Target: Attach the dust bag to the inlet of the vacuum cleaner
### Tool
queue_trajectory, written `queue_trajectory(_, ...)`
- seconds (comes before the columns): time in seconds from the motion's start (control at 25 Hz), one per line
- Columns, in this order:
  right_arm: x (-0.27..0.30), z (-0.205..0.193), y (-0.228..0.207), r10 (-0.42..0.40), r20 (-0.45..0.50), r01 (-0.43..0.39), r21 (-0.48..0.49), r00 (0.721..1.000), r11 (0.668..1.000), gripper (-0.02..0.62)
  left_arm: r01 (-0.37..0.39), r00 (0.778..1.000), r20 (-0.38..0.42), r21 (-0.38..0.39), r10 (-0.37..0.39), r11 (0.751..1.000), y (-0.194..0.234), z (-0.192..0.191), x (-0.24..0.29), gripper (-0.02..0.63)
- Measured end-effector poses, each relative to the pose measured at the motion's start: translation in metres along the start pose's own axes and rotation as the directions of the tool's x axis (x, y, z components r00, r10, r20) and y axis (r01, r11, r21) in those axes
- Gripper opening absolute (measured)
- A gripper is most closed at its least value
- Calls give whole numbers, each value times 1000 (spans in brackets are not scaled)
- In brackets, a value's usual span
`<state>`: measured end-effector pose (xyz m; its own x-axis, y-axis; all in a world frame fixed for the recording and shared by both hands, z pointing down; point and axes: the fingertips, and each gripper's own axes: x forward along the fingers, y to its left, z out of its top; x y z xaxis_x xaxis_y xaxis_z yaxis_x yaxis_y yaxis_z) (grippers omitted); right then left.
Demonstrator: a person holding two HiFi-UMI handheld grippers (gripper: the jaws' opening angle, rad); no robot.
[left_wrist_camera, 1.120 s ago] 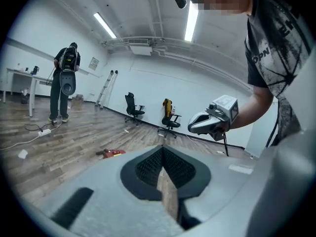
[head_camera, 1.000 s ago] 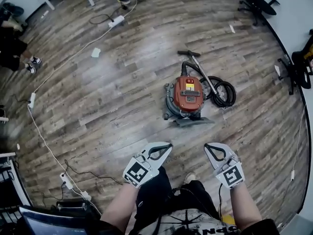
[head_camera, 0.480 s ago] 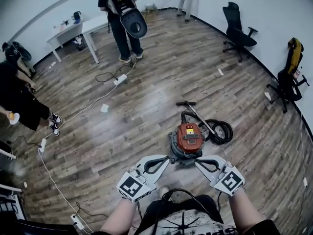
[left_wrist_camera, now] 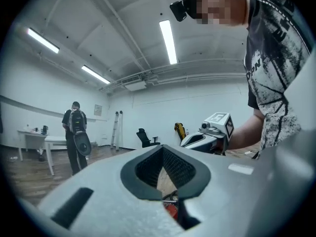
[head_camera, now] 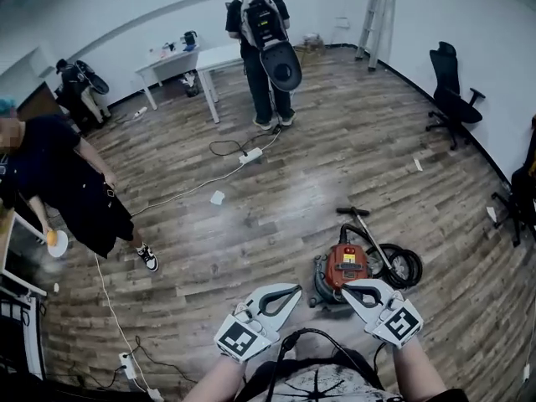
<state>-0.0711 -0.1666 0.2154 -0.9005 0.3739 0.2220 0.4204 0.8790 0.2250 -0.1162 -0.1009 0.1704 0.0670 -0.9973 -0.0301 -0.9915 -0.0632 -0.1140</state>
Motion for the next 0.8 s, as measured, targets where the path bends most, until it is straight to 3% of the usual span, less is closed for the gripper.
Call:
queue_trajectory(0.24,-26,9,-15,102,84,-101,-17,991,995,6,-152,987,-68,-94,146,984,-20,3,18,3)
queue_trajectory(0.44,-51,12,-32,127,157,-128,0,979,992,6,-195,980,8,-81,197,977,-42,15,41,3)
queue_trajectory(0.52,-60,10,-37,123,157,-132,46,980,990,6,-205,979,-6,-85,205,975,-48,15,47,3)
queue_trajectory(0.68,-71,2,-42,142,166,-151,42,976,988,6,-263,961,-109,-86,253,961,-50,4,52,3)
queue_trajectory(0.8,-74,-8,-46,113,139,-126,87,984,988,6,-239,970,-78,-91,232,967,-52,1,59,3)
